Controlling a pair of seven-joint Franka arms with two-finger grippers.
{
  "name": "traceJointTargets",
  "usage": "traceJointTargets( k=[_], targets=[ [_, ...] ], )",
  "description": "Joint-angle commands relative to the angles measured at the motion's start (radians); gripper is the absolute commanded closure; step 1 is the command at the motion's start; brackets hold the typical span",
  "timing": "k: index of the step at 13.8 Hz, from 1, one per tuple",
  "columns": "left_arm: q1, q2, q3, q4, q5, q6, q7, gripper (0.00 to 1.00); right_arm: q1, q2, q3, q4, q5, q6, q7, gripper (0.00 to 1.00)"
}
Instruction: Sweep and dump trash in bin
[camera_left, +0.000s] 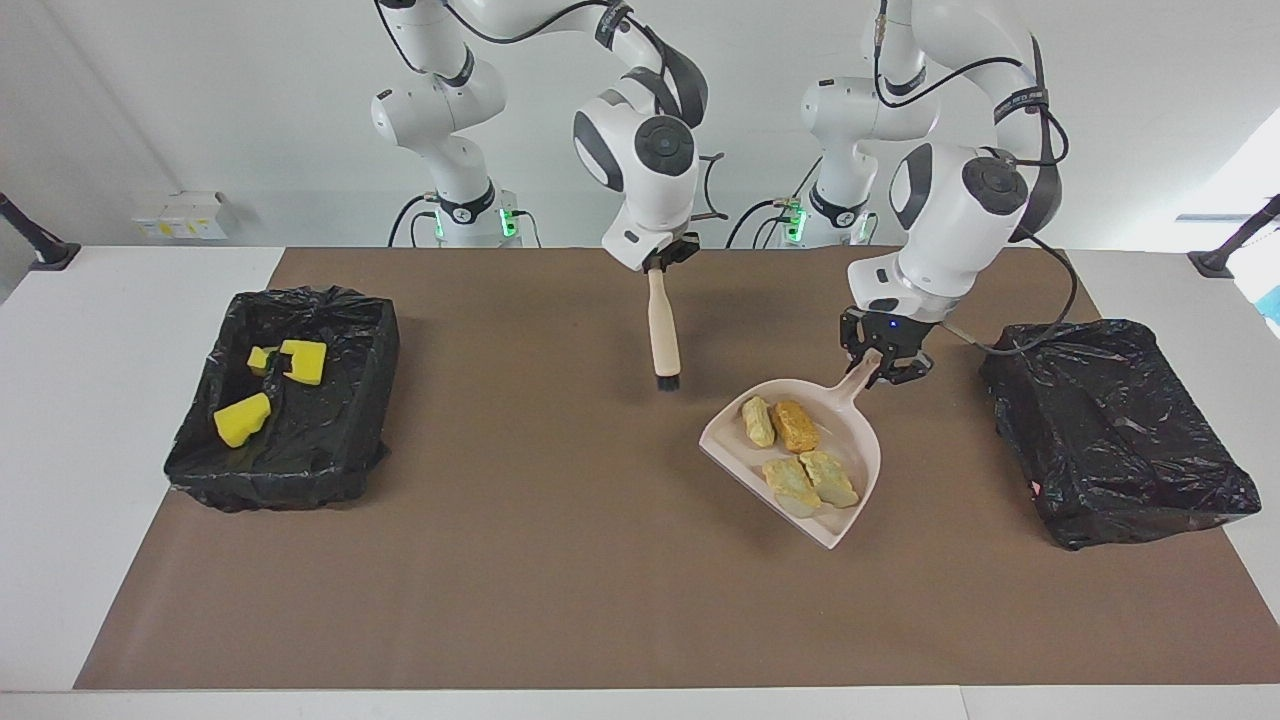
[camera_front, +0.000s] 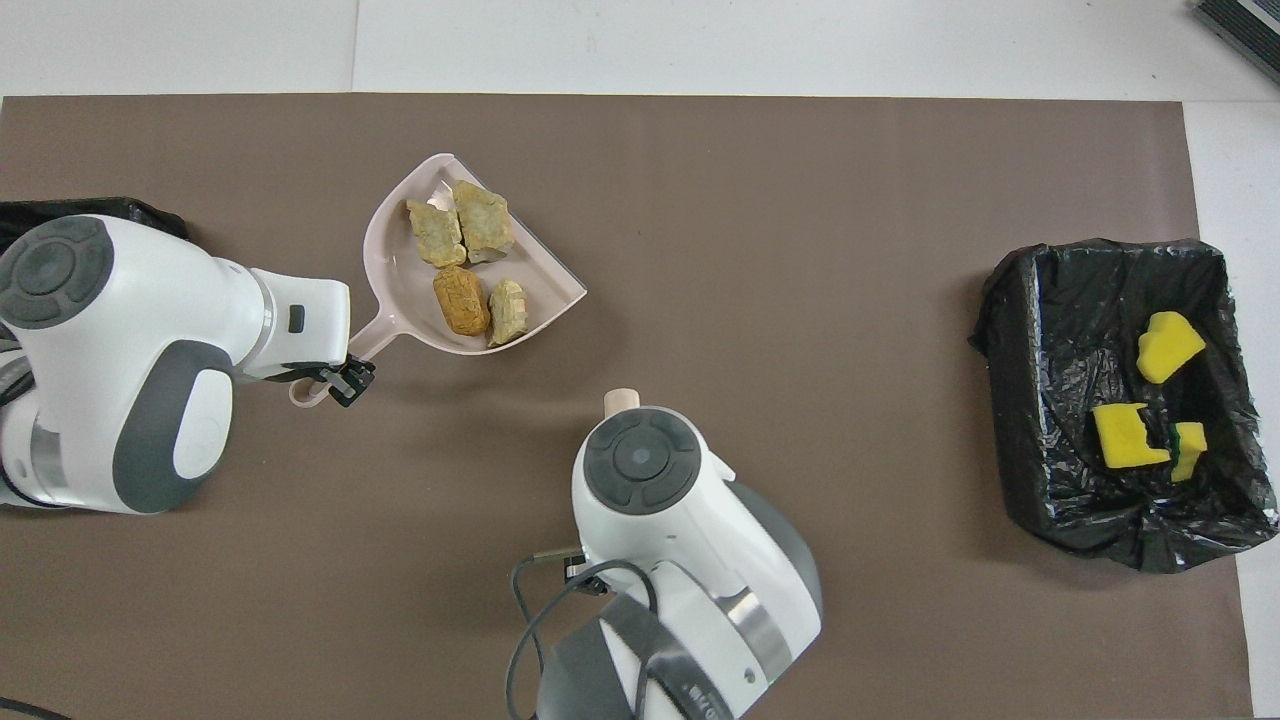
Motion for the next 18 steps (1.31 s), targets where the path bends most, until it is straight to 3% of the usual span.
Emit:
traceJointTargets(
  k=[1, 6, 9, 10, 11, 15, 18],
  targets=[
    [0.094, -0.013, -0.004, 0.105, -0.023, -0.142, 0.122, 1.00, 0.089, -0.022, -0.001, -0.078, -0.031, 0.086, 0.107, 1.00],
    [0.280, 0.004, -0.002, 0.254, -0.020, -0.343, 0.274, 1.00, 0.215, -0.025, -0.001, -0.242, -0.029, 0.341, 0.249, 1.00],
    [0.410, 0.062, -0.002, 0.368, 0.004, -0.455, 0.343, 1.00, 0.213, -0.022, -0.001, -0.238, -0.029, 0.344, 0.244, 0.96],
    [0.452, 0.094, -0.002, 0.425, 0.038, -0.497, 0.380, 1.00, 0.212, -0.019, -0.002, -0.232, -0.029, 0.338, 0.246, 0.57],
    [0.481, 0.117, -0.002, 0.467, 0.076, -0.530, 0.401, 1.00, 0.212, -0.017, -0.004, -0.218, -0.035, 0.321, 0.247, 0.01],
    [0.631, 0.137, -0.001, 0.521, 0.102, -0.536, 0.509, 1.00, 0.167, -0.006, -0.005, -0.088, -0.084, 0.168, 0.235, 0.00],
    [0.692, 0.136, 0.004, 0.522, 0.252, -0.497, 0.595, 1.00, 0.100, -0.014, -0.004, 0.007, -0.097, 0.039, 0.163, 0.00]
  ],
)
